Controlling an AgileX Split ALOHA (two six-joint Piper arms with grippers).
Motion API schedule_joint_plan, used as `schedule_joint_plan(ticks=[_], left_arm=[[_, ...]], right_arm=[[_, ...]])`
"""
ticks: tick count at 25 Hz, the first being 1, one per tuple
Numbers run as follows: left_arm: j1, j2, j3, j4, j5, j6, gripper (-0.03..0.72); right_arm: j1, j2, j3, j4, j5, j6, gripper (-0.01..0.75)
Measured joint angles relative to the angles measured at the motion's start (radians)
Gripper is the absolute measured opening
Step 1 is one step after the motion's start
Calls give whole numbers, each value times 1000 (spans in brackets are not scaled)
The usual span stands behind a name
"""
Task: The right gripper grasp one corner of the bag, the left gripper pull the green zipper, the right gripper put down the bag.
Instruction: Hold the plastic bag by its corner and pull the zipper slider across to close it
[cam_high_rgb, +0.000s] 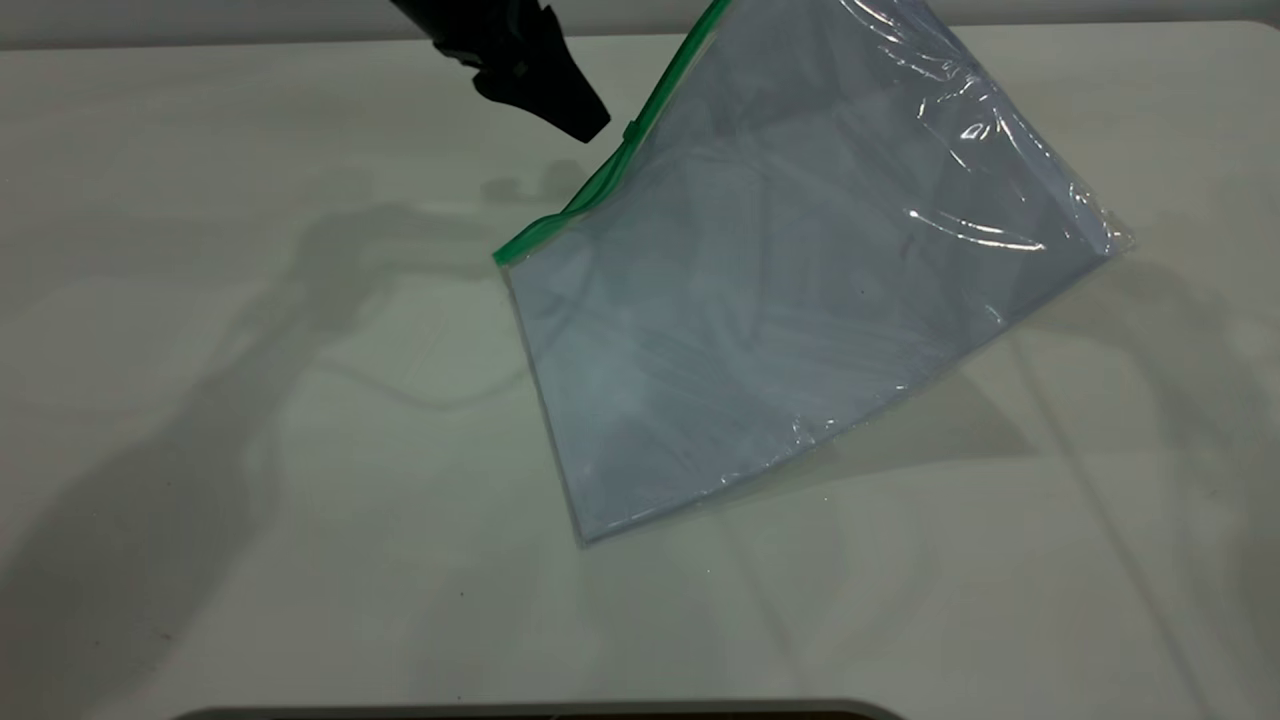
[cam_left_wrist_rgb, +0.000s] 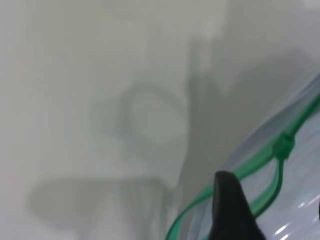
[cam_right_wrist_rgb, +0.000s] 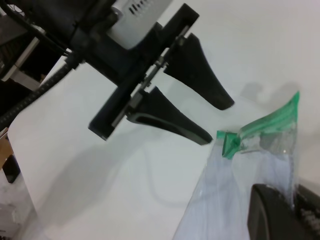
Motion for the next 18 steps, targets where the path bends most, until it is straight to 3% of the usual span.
schedule_joint_plan(ticks=[8, 18], left_arm=[[-59, 31, -29, -24, -12, 52, 480], [-60, 71, -29, -60, -52, 65, 376]], right_arm=[[0, 0, 0, 0, 0, 0, 33], [0, 0, 0, -2, 0, 0, 33]])
